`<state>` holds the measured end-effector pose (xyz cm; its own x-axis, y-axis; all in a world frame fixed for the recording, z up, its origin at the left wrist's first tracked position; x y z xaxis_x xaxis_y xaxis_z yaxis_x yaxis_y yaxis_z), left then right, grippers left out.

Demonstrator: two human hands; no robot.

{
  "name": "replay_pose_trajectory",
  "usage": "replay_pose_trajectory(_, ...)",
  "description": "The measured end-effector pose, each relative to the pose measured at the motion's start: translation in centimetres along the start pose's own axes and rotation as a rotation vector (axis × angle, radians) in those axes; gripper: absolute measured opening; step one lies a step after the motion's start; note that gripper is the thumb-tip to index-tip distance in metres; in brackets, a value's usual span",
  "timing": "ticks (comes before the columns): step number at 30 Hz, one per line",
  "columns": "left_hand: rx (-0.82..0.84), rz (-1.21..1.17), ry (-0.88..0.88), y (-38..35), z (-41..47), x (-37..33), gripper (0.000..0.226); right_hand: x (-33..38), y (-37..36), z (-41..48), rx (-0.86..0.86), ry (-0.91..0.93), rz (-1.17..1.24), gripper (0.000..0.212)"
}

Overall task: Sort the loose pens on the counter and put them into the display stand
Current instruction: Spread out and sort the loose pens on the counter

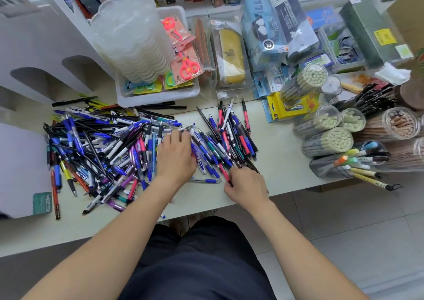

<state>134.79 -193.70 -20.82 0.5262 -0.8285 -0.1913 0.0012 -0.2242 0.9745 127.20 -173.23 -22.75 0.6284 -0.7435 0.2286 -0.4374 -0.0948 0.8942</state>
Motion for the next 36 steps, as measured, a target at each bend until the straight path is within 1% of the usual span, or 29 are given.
replay_pose_trajectory(2,0.137,0.051,0.078,0.1,-1.2,0.8,0.053,0.6,0.2,0.3,-0.018,-0.012,0.007,0.016)
replay_pose_trajectory(6,0.354,0.167,0.139,-0.5,-3.0,1.6,0.112,1.4,0.8,1.4,-0.115,-0.058,0.045,0.017)
replay_pose_trajectory(7,0.39,0.165,0.161,-0.8,-3.3,1.6,0.121,1.7,0.9,1.7,-0.159,-0.05,0.063,0.017)
replay_pose_trajectory(8,0.405,0.147,0.188,-0.9,-3.6,1.7,0.124,2.0,1.0,2.0,-0.206,-0.029,0.073,0.017)
replay_pose_trajectory(10,0.394,0.105,0.22,-1.1,-4.0,1.8,0.117,2.6,0.9,2.8,-0.307,0.023,0.08,0.014)
replay_pose_trajectory(11,0.381,0.086,0.209,-1.1,-4.0,1.8,0.108,2.9,0.9,3.2,-0.351,0.048,0.084,0.013)
replay_pose_trajectory(14,0.287,-0.064,0.187,-0.6,-3.9,2.4,0.067,3.6,1.4,3.8,-0.452,0.122,0.129,0.007)
replay_pose_trajectory(16,0.213,-0.088,0.184,0.3,-4.2,3.6,0.048,4.4,1.4,3.2,-0.51,0.193,0.174,0.012)
replay_pose_trajectory(17,0.177,-0.078,0.186,0.7,-4.5,4.4,0.042,5.0,1.0,2.7,-0.475,0.238,0.195,0.015)
replay_pose_trajectory(19,0.115,-0.08,0.224,1.5,-5.5,6.1,0.03,6.2,-0.4,1.8,-0.3,0.3,0.172,0.022)
replay_pose_trajectory(20,0.103,-0.089,0.252,1.6,-6.1,7.0,0.025,6.8,-1.4,1.7,-0.204,0.298,0.105,0.026)
replay_pose_trajectory(22,0.111,-0.093,0.297,1.7,-7.5,8.6,0.021,7.9,-2.9,1.6,-0.145,0.266,-0.035,0.024)
replay_pose_trajectory(24,0.092,-0.106,0.336,1.7,-8.9,9.9,0.025,9.0,-3.1,1.7,-0.179,0.22,-0.057,0.018)
replay_pose_trajectory(27,0.047,-0.166,0.454,2.0,-10.5,11.2,0.042,9.7,-2.8,2.9,-0.264,0.125,0.004,0.016)
replay_pose_trajectory(30,0.07,-0.191,0.599,1.9,-11.4,12.3,0.056,10.1,-1.7,3.8,-0.329,0.005,0.062,0.006)
replay_pose_trajectory(32,0.12,-0.232,0.733,1.7,-11.8,13.3,0.072,11.4,-1.2,3.5,-0.333,-0.02,0.096,0.011)
replay_pose_trajectory(34,0.216,-0.326,0.891,1.7,-12.1,14.2,0.094,13.6,-1.3,2.4,-0.242,-0.014,0.14,0.024)
replay_pose_trajectory(35,0.261,-0.397,0.98,1.5,-12.3,14.6,0.1,14.8,-1.6,1.7,-0.147,-0.03,0.168,0.032)
replay_pose_trajectory(36,0.29,-0.469,1.064,1.4,-12.4,14.9,0.102,16.0,-2.1,1.1,-0.039,-0.049,0.178,0.042)
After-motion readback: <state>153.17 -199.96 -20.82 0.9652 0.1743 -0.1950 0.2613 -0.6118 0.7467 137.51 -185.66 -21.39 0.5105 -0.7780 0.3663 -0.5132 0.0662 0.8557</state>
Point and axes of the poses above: each hand's wrist, its own z-axis towards the middle knuckle, its own y-axis out of the back of the hand, x = y × z, the point moved 2 cm from there along z, towards the middle knuckle, and after that the axes turned 1 degree about -x, right-handed, at the moved point
